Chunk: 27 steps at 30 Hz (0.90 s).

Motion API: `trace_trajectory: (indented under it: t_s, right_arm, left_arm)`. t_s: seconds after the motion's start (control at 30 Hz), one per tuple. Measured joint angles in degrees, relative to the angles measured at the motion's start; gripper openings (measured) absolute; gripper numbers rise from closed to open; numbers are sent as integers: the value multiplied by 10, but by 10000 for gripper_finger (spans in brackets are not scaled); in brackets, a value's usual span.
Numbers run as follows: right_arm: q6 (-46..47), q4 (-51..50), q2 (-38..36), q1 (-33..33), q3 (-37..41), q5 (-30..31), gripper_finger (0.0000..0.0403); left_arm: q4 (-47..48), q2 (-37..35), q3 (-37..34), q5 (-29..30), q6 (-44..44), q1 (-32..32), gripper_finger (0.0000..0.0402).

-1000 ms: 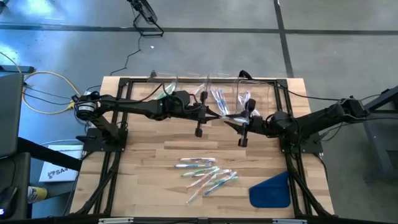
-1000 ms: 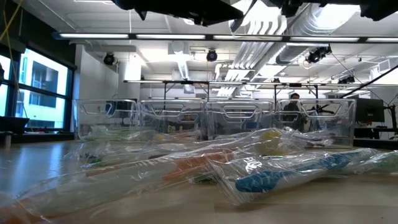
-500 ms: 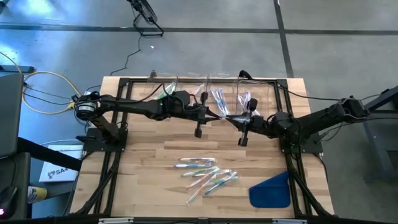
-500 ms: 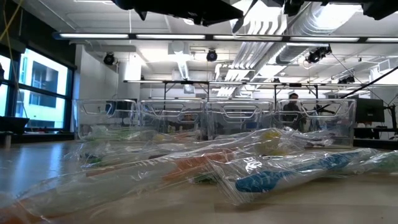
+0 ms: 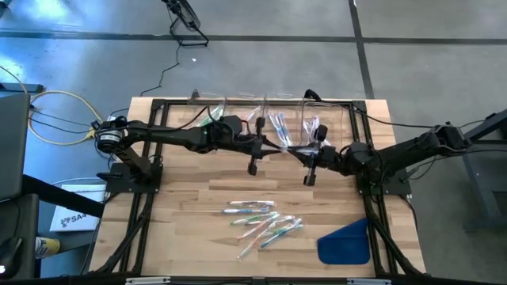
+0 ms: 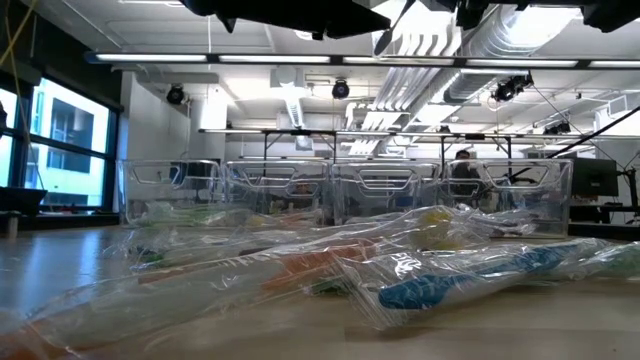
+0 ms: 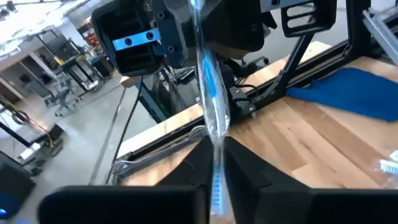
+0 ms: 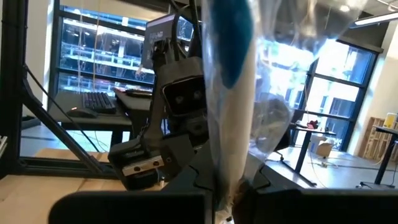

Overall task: Pick & Place Toothbrushes
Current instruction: Put the blue toothbrush into the middle right transparent bin

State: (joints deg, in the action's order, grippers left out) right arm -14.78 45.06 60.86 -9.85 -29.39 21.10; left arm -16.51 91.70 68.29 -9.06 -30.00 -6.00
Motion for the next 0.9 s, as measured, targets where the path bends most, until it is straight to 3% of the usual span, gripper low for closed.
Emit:
trace_trajectory:
  t_s: [0.27, 0.6, 0.73, 0.9]
  right_arm:
    - [21, -31, 0, 0, 0, 29, 10]
    - [46, -49, 0, 38, 0, 112, 10]
    - [113, -193, 10, 98, -41, 72, 10]
    - [179, -354, 48, 149, -142, 67, 10]
  left_arm:
    - [13, -17, 0, 1, -73, 0, 104]
    - [103, -107, 0, 51, -112, 0, 112]
    - [119, -141, 0, 59, -122, 0, 112]
    - [164, -181, 0, 60, -118, 0, 112]
